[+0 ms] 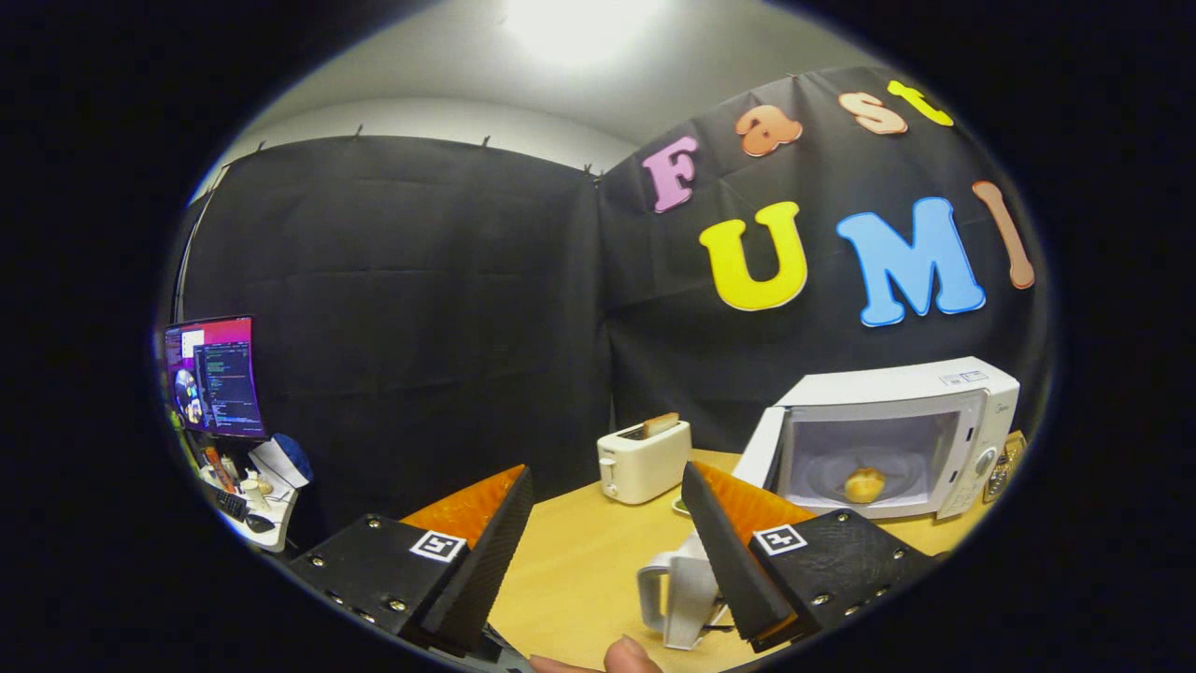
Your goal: Open the microwave, put the food inside, and close the microwave door.
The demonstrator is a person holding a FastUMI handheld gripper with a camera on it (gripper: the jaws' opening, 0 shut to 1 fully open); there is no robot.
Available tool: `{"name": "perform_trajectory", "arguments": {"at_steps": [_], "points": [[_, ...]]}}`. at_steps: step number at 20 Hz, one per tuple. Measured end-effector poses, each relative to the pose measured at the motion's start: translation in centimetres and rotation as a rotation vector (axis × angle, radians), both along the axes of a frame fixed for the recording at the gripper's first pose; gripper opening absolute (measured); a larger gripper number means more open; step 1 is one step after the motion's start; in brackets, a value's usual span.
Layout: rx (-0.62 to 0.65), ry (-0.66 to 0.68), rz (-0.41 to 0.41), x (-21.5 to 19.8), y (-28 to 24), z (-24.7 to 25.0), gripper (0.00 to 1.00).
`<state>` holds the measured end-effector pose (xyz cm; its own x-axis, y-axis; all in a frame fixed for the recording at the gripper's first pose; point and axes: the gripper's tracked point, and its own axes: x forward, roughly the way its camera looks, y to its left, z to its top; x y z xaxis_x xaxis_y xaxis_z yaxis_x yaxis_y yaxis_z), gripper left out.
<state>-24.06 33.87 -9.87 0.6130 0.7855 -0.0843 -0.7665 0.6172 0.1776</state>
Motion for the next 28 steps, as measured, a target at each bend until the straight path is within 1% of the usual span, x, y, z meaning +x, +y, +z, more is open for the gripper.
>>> {"name": "perform_trajectory", "arguments": {"at_steps": [2,3,6,10,13,14,15,16,17,18,19,20,22,23,24,25,26,27,28], "points": [[0.001,-0.03,0.046,-1.5,2.3,-0.5,0.96],[-0.011,-0.038,0.056,-1.7,3.2,-1.2,0.96],[-0.092,-0.035,0.074,-2.0,5.0,-4.7,0.95],[-0.172,-0.062,0.055,-1.5,5.5,-8.8,0.89],[-0.224,-0.077,0.029,-1.0,5.4,-11.3,0.8],[-0.246,-0.08,-0.011,0.0,4.8,-12.1,0.79],[-0.258,-0.077,-0.037,0.7,4.5,-12.7,0.64],[-0.264,-0.071,-0.069,1.3,3.9,-13.1,0.57],[-0.262,-0.064,-0.096,1.8,3.2,-13.4,0.47],[-0.255,-0.05,-0.113,2.0,2.4,-13.4,0.42],[-0.241,-0.029,-0.115,2.1,2.0,-13.5,0.24],[-0.235,-0.007,-0.108,1.9,1.8,-13.6,0.22],[-0.246,0.009,-0.113,2.6,1.2,-14.1,0.21],[-0.259,0.009,-0.151,3.3,0.1,-14.2,0.2],[-0.247,0.022,-0.177,3.8,-0.6,-14.5,0.1],[-0.239,0.041,-0.196,4.4,-1.5,-14.8,0.06],[-0.239,0.05,-0.225,5.0,-2.3,-14.9,0.06],[-0.234,0.053,-0.248,5.6,-3.3,-14.8,0.01],[-0.231,0.052,-0.274,6.5,-4.3,-14.8,0.01]]}}
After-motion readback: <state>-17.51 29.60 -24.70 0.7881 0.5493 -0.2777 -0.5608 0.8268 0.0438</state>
